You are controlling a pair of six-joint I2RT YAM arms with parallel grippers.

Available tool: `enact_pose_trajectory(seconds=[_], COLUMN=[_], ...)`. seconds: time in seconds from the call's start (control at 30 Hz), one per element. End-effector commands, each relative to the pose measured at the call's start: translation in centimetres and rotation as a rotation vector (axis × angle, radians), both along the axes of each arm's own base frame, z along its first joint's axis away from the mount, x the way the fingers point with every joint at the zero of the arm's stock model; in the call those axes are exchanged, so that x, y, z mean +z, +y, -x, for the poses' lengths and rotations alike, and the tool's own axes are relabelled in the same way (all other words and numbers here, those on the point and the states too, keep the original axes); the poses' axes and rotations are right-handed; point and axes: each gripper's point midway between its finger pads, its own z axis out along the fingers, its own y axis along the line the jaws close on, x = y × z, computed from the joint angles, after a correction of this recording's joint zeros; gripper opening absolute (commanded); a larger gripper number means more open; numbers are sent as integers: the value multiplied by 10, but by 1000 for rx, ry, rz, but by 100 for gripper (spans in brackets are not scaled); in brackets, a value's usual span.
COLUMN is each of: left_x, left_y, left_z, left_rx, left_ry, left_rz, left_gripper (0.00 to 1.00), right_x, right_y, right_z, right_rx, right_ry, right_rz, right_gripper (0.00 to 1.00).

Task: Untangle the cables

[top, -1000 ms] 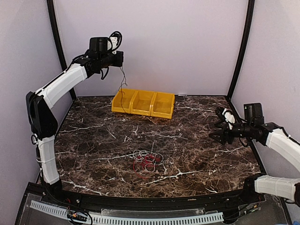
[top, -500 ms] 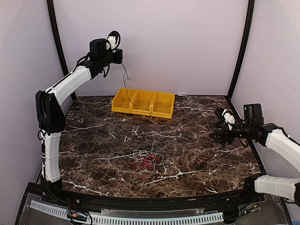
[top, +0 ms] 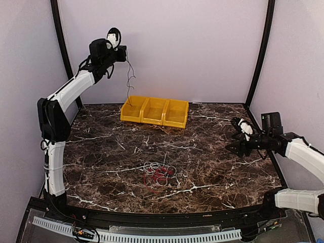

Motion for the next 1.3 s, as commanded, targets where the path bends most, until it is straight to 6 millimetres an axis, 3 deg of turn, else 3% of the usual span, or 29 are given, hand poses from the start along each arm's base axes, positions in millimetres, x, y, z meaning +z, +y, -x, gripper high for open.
enact_pose_trajectory(seconds=[0.0,0.23,0.47,0.5,0.53,0.57,0.67,0.93,1.27], left_x=[24,-11,-41,-32,-47,-35,-36,-3,-5], left_y=[5,-7,-23,-22,-23,-22,-17,-12,-1], left_z=[6,2,11,17,19,26,44,89,113], left_rx=[6,-57,-162,-169,-181,-186,-195,-242,-222], left_ry=[-78,-11,78,62,94,68,66,-6,11], left_rz=[-9,-21,6,17,23,37,57,83,104], left_gripper=[0,0,0,0,0,0,0,0,0], right_x=[-2,-3,-6,-6,-6,-6,-6,-6,-3], right_y=[-2,-4,-4,-4,-4,-4,-4,-4,-5], right_z=[-4,-6,-6,-6,-6,-6,-6,-6,-5], right_rx=[-6,-16,-14,-13,-14,-12,-11,-9,-14], right_ry=[-14,-10,-3,-4,-4,-5,-6,-6,-22], right_rz=[5,8,10,11,11,13,13,15,15], right_gripper=[70,70,70,70,70,70,70,70,71])
